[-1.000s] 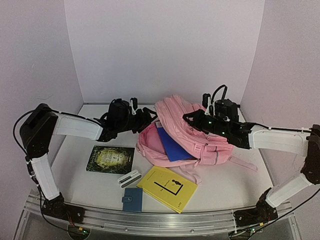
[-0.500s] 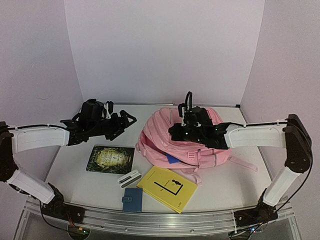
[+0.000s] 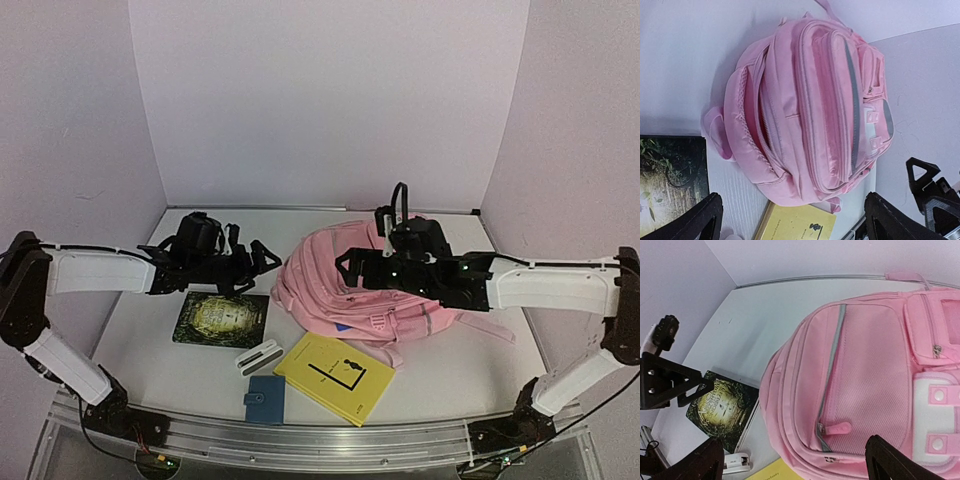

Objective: Pack the student bag
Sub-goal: Adjust the student bag at the center of the board.

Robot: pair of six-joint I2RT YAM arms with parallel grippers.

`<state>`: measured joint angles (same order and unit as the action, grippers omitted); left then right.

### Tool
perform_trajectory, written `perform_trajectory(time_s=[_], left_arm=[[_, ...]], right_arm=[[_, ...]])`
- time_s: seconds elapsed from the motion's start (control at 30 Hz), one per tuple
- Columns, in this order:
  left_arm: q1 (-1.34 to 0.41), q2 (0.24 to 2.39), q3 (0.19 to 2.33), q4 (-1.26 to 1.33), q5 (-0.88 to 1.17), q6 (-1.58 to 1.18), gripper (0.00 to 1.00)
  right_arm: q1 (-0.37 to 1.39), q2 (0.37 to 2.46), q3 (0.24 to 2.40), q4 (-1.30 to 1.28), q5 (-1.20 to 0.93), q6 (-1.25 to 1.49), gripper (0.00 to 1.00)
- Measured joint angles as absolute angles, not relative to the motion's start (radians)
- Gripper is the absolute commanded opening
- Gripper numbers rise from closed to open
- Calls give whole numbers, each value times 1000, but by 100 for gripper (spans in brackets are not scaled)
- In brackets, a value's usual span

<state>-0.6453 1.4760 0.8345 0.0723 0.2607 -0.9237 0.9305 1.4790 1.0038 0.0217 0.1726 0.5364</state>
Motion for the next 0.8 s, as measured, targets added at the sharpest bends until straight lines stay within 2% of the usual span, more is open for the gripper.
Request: perform_trajectory(time_s=[0.17,0.37,0.57,0.8], left_arm=[[-645,1614,841,95,321,-924,98],[-645,1725,871,120,368,-936,90],[-645,1799,911,183,403,-962,73],[-645,1845,929,230,423,-980,51]], right_arm=[[907,1362,802,32,149,637,75],[853,1238,556,71,73,766,58],[817,1225,449,197,6,865,48],[803,1358,401,345,-50,939,36]])
